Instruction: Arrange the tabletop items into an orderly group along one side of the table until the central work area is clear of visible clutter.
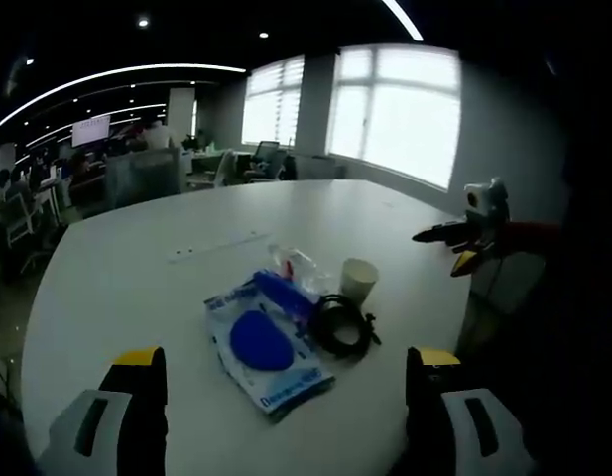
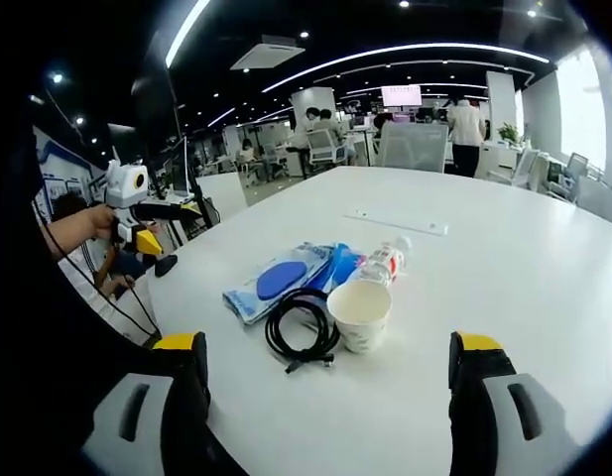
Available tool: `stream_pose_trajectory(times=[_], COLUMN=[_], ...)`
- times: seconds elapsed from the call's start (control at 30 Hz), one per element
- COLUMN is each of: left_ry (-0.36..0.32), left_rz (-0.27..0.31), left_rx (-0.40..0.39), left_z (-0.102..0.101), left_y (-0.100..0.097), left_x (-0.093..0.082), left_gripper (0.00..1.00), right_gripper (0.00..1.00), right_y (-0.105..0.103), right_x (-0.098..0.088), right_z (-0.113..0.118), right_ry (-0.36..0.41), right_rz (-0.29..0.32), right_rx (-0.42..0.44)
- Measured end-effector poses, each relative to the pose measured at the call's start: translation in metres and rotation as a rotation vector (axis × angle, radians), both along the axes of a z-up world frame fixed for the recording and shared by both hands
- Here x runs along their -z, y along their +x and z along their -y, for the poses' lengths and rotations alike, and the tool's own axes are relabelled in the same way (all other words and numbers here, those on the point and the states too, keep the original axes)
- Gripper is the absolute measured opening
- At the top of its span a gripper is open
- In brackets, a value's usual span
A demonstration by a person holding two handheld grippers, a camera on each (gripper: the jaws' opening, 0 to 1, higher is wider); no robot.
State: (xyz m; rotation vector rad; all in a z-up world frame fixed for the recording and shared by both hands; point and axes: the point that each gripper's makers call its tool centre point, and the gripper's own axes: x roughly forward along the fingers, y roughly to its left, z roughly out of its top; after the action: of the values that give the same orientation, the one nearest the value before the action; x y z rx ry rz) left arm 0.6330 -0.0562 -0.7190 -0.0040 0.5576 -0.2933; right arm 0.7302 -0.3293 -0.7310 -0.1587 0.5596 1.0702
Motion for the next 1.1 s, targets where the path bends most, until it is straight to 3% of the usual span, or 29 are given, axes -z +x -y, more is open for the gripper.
stream_pose_trajectory(times=[0.5, 1.1], left_ry=[-0.005, -0.002], left_rz=[-0.019, -0.004], left_rx=[0.005, 0.000], left_z=[-0.0006, -0.0033], left_y=[-0.0014, -0.0004], left_x=[0.0064, 0.0019], left_gripper=[0.99, 0.99], right_gripper=[0.98, 0.98], right_y=[-0.0037, -0.0026], right_x=[0.0008, 0.0025], right_z=[-0.0026, -0.0040], right_ry=[-0.001, -0.014], right_rz=[-0.004, -0.001], right_rx=[-0.010, -0.018])
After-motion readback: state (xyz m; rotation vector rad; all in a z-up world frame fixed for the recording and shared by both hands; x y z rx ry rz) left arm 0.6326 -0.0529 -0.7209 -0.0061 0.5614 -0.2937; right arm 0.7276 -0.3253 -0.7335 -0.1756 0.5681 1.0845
